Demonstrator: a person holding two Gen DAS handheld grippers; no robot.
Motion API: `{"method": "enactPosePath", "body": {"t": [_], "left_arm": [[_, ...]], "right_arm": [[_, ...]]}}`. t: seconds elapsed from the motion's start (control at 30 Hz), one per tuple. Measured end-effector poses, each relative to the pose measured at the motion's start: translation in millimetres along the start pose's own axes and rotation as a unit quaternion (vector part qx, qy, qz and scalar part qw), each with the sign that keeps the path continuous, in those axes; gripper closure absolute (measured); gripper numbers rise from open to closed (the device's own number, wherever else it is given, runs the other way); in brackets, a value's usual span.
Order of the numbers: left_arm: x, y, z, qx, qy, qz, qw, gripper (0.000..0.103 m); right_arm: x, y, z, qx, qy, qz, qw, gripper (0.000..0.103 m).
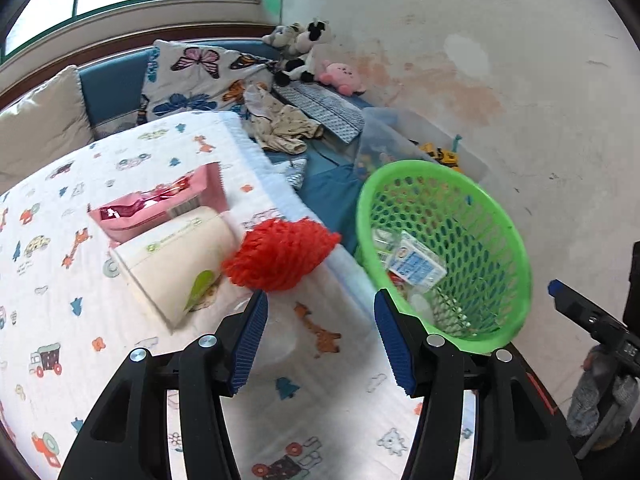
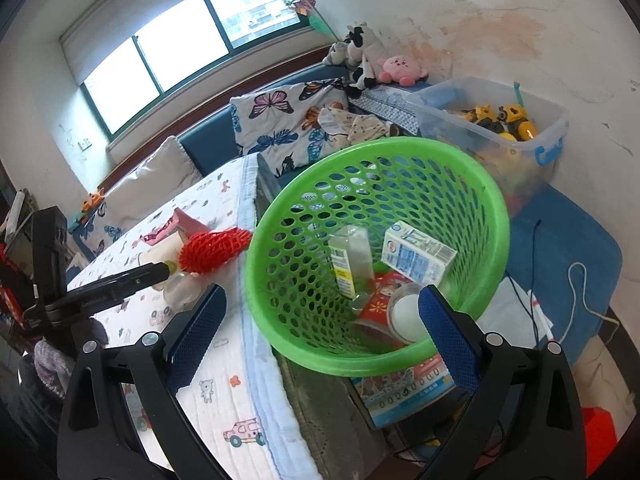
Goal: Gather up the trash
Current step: 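Grasp the small clear cup with the left tool while the right tool approaches the red mesh net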
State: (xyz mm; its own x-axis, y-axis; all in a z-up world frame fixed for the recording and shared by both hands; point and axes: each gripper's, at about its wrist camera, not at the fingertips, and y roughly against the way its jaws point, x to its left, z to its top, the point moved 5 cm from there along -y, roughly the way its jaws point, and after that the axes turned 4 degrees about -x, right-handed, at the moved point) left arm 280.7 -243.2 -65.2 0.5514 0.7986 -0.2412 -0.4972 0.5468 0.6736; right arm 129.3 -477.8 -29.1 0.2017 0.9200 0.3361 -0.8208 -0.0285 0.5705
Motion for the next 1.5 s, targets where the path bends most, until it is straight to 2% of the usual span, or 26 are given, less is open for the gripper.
{"method": "enactPosePath", "body": {"t": [0.1, 0.37, 0.77, 0.83, 1.07, 1.13, 1.2, 1.5], "left_arm": [[4, 3, -5, -0.004, 0.004, -0.003, 1.0000, 0.049], [22, -3, -23, 0.010, -0.003, 0.022, 0.9997, 0.049], [27, -24, -25, 0.021, -0.002, 0.040, 0.9990, 0.049], [25, -26, -25, 0.020, -0.006, 0.044, 0.9988, 0.042], [25, -35, -26, 0.022, -0.009, 0.064, 0.9976, 0.041], [25, -36, -26, 0.019, -0.007, 0.067, 0.9975, 0.042], [26, -36, -25, 0.015, -0.002, 0.067, 0.9976, 0.050], [31, -5, -30, -0.009, 0.003, 0.066, 0.9978, 0.051]], "right_arm": [[5, -3, 0, 0.003, 0.008, 0.006, 1.000, 0.007], [24, -14, -1, 0.011, 0.020, 0.023, 0.999, 0.007], [34, -25, -4, 0.022, 0.027, 0.029, 0.999, 0.007], [35, -26, -4, 0.024, 0.027, 0.029, 0.999, 0.007], [38, -29, -5, 0.028, 0.030, 0.030, 0.999, 0.007], [38, -30, -6, 0.029, 0.031, 0.031, 0.999, 0.007], [40, -31, -7, 0.032, 0.033, 0.031, 0.998, 0.007], [59, -39, -6, 0.041, 0.043, 0.049, 0.997, 0.007]]}}
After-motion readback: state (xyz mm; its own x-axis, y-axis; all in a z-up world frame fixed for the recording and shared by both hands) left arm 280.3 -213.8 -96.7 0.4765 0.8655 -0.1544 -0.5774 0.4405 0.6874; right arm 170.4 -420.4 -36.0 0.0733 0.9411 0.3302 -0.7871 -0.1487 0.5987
